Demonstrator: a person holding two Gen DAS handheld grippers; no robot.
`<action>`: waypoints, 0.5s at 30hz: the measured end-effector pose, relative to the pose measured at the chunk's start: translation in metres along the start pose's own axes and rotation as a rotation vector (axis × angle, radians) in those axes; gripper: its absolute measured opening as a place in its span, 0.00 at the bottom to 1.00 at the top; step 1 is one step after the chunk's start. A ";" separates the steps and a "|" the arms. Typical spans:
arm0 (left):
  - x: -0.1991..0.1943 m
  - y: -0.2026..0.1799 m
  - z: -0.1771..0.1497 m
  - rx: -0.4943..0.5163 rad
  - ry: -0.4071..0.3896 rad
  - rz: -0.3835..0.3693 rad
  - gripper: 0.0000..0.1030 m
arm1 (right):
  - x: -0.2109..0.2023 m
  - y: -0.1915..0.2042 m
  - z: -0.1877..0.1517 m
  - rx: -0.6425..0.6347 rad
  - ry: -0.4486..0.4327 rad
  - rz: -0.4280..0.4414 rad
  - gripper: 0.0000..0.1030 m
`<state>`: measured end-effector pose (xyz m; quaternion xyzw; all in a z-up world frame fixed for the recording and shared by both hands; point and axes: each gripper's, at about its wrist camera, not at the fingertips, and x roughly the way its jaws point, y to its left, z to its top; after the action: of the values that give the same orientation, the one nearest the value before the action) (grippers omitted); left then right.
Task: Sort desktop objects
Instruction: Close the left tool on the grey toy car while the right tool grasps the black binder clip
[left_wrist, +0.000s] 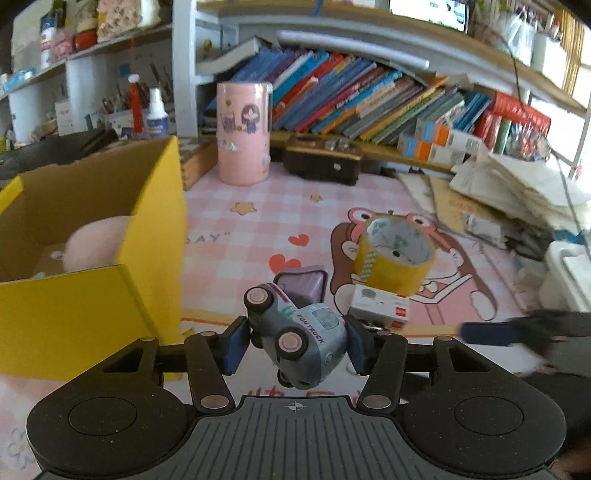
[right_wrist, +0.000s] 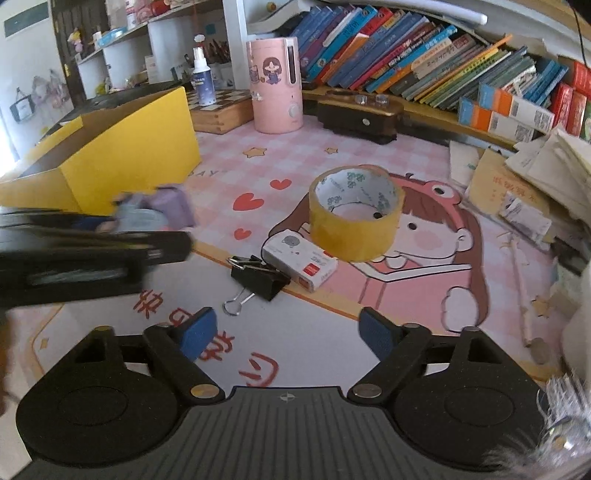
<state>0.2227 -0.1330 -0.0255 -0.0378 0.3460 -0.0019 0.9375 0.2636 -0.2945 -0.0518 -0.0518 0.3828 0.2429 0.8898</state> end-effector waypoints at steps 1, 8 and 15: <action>-0.007 0.002 -0.001 -0.013 -0.010 -0.004 0.53 | 0.004 0.002 0.000 0.007 0.002 0.004 0.65; -0.044 0.015 -0.005 -0.030 -0.063 0.035 0.53 | 0.028 0.022 0.005 0.052 -0.007 0.020 0.53; -0.067 0.030 -0.017 -0.043 -0.053 0.087 0.53 | 0.043 0.043 0.009 0.124 -0.056 -0.101 0.48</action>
<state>0.1600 -0.1021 0.0031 -0.0431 0.3223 0.0472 0.9445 0.2746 -0.2375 -0.0719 -0.0089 0.3691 0.1749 0.9127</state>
